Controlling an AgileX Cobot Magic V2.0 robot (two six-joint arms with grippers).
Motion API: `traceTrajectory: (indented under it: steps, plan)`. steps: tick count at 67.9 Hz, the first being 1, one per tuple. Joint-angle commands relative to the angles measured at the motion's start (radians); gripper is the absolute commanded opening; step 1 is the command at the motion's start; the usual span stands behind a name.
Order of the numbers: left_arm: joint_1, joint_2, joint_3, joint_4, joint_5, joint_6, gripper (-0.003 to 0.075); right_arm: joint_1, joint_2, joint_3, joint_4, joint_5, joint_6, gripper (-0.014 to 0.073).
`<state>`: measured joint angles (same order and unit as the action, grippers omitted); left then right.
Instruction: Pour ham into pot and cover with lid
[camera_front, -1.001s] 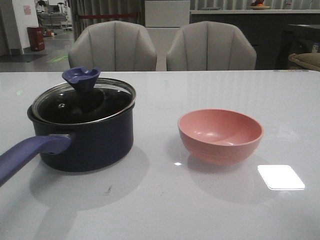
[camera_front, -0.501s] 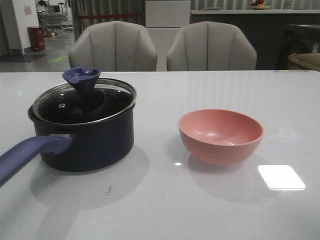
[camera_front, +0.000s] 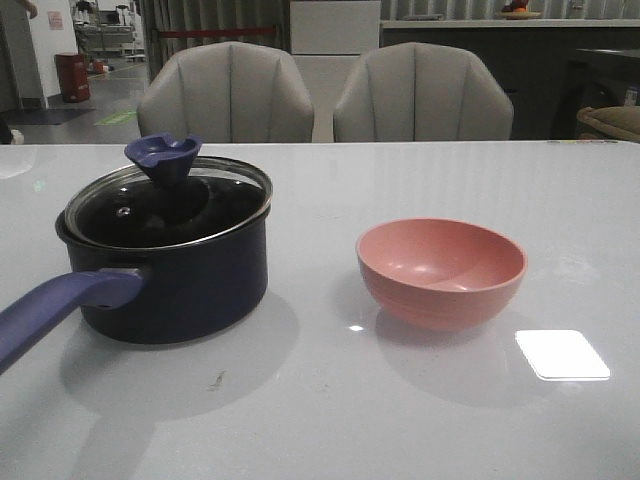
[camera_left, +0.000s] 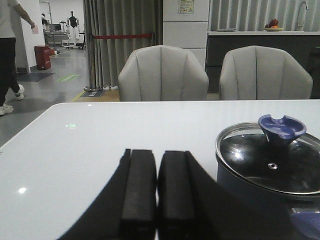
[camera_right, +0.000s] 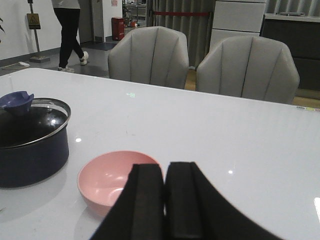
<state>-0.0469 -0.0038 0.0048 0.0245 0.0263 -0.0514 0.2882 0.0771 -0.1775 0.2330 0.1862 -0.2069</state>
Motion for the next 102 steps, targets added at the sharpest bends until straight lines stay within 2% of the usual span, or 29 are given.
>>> traceTrajectory:
  steps: [1, 67, 73, 82, 88, 95, 102]
  plan:
    - [0.002, -0.018, 0.022, -0.003, -0.080, -0.015, 0.0113, 0.000, 0.012, -0.027, -0.008, -0.083, -0.005, 0.0150]
    - [0.002, -0.018, 0.022, -0.003, -0.080, -0.015, 0.0113, -0.002, 0.012, -0.025, -0.009, -0.078, -0.005, 0.0150]
    - [0.002, -0.018, 0.022, -0.003, -0.080, -0.015, 0.0113, -0.029, 0.012, -0.005, -0.063, -0.088, -0.002, 0.0150]
    - [0.002, -0.018, 0.022, -0.003, -0.080, -0.015, 0.0113, -0.126, 0.005, 0.044, -0.101, -0.120, 0.076, 0.0150]
    - [-0.003, -0.018, 0.022, -0.003, -0.080, -0.015, 0.0113, -0.191, -0.014, 0.088, -0.188, -0.149, 0.186, 0.0150]
    - [-0.003, -0.018, 0.022, -0.003, -0.080, -0.015, 0.0113, -0.208, -0.042, 0.142, -0.255, -0.186, 0.284, 0.0150]
    - [-0.003, -0.018, 0.022, -0.003, -0.080, -0.015, 0.0113, -0.208, -0.073, 0.181, -0.257, -0.207, 0.285, 0.0150]
